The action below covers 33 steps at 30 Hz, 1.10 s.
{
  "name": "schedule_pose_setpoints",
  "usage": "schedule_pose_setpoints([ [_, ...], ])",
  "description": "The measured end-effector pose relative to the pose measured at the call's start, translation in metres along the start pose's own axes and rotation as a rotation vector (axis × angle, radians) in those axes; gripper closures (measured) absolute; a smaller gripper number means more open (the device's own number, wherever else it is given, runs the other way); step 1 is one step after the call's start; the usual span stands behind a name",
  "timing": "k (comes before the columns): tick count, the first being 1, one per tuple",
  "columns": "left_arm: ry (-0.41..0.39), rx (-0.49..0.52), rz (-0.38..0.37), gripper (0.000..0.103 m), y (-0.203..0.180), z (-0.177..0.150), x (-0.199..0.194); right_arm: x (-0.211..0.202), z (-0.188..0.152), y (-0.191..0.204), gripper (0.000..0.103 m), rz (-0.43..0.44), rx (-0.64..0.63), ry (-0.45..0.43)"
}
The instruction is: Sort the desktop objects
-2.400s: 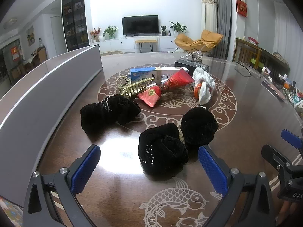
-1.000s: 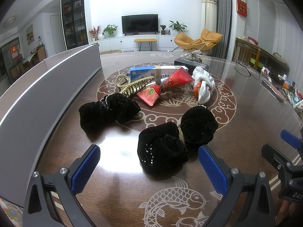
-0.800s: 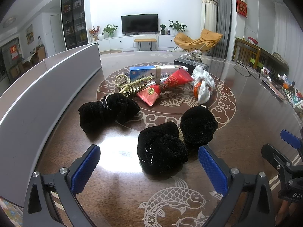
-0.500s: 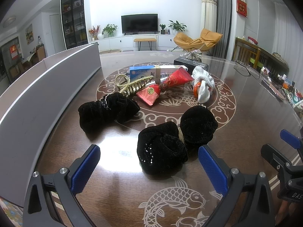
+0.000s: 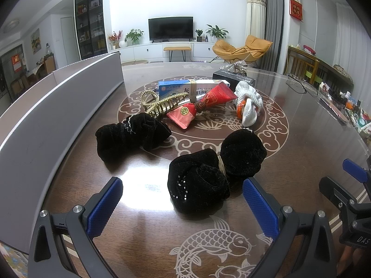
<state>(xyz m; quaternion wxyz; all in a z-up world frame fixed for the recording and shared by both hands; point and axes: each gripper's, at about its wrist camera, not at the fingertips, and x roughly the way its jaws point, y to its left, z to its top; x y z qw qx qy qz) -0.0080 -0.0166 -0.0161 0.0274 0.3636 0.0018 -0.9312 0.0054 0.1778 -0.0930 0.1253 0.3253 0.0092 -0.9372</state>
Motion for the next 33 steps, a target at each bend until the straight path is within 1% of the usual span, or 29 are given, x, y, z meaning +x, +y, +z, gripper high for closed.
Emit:
schedule_pose_setpoints([
  [33,0.002,-0.007,0.003,0.0,-0.0021,-0.0014,0.0005,0.0003,-0.0001,0.0001,0.0,0.001,0.0,-0.001],
])
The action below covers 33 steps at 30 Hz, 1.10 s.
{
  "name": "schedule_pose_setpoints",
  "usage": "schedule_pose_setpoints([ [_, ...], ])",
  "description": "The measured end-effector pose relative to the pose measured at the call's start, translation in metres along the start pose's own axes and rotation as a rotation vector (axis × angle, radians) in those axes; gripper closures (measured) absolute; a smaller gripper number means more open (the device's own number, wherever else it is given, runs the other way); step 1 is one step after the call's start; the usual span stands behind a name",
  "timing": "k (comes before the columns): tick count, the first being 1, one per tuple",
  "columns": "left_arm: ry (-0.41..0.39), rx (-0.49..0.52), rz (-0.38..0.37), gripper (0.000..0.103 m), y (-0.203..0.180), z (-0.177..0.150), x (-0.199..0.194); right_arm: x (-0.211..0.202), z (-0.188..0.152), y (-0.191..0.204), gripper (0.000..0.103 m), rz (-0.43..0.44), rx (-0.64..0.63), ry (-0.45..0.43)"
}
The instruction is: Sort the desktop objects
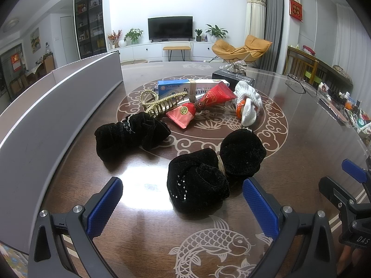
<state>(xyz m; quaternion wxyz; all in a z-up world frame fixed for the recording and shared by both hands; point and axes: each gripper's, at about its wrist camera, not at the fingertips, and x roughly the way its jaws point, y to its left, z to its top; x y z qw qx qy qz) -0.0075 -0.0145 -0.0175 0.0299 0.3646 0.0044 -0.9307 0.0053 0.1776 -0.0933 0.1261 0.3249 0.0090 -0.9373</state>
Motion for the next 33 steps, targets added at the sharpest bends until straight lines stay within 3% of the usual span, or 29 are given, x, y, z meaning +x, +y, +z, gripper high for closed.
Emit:
schedule_pose_setpoints([
  [33,0.007,-0.008,0.0,0.0,-0.0042,-0.0024,-0.0003,0.0008,-0.0004,0.0004,0.0,0.001,-0.001,0.0],
])
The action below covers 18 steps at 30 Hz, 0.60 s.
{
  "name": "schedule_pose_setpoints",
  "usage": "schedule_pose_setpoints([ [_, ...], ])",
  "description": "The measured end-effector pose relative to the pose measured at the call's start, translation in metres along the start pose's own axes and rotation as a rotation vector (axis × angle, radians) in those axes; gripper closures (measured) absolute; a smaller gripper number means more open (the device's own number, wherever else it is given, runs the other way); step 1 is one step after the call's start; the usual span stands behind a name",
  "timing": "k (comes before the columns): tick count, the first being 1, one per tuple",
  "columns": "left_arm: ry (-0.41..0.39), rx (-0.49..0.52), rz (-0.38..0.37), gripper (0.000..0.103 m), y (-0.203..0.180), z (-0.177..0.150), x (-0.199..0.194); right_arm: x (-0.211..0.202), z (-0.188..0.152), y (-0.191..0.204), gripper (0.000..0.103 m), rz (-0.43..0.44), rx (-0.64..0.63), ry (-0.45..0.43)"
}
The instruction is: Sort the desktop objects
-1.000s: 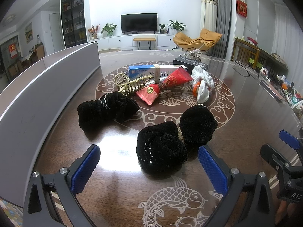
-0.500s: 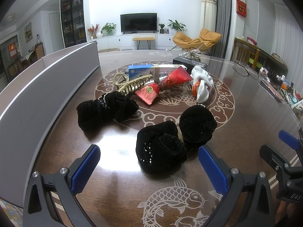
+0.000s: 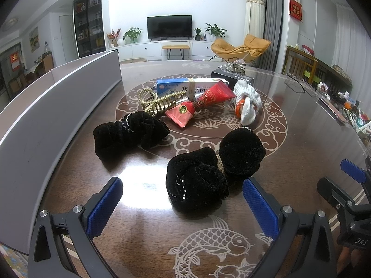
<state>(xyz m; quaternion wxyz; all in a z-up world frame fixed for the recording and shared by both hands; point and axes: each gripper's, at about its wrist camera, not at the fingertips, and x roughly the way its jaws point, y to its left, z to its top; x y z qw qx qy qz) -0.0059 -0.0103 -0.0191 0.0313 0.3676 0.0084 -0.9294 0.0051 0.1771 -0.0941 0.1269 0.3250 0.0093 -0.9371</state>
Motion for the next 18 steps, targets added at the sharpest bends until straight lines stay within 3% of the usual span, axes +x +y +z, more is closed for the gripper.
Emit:
schedule_pose_setpoints([
  [18,0.001,-0.005,0.001,0.0,-0.0016,0.0003,0.0003,0.0009,0.0003,0.0002,0.0,0.001,0.0,0.0],
])
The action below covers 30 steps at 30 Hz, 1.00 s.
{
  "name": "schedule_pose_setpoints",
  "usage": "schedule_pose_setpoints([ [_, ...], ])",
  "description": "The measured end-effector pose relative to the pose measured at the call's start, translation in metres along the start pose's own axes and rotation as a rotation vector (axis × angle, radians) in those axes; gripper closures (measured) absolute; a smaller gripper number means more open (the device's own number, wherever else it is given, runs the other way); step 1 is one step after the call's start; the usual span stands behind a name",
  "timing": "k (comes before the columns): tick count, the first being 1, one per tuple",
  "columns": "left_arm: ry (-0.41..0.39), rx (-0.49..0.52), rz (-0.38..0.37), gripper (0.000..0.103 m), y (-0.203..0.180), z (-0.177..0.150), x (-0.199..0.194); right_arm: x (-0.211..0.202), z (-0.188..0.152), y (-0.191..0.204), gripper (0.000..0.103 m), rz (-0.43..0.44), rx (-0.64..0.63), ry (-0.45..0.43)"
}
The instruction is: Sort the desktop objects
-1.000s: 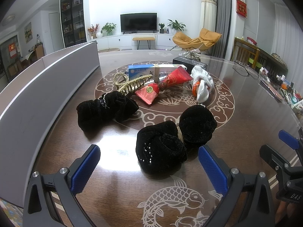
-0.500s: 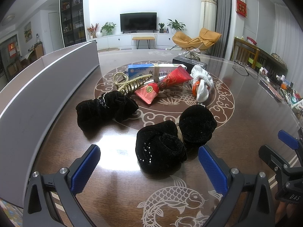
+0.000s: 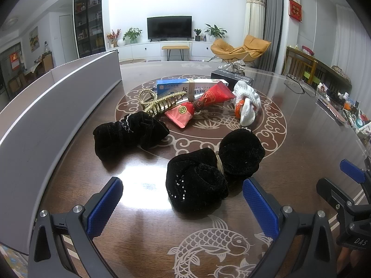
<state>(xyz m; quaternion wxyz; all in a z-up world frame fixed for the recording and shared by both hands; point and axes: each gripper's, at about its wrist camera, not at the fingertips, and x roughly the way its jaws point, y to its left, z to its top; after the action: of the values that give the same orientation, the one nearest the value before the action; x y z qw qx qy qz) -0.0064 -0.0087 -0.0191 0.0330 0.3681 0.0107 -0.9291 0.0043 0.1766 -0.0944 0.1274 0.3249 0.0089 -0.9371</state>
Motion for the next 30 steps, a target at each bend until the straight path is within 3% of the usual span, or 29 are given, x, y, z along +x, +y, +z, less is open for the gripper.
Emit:
schedule_pose_setpoints([
  [30,-0.003,-0.038,-0.023,0.0,-0.014,-0.001,-0.007,0.004,-0.001,0.0,0.0,0.001,-0.012,0.031],
])
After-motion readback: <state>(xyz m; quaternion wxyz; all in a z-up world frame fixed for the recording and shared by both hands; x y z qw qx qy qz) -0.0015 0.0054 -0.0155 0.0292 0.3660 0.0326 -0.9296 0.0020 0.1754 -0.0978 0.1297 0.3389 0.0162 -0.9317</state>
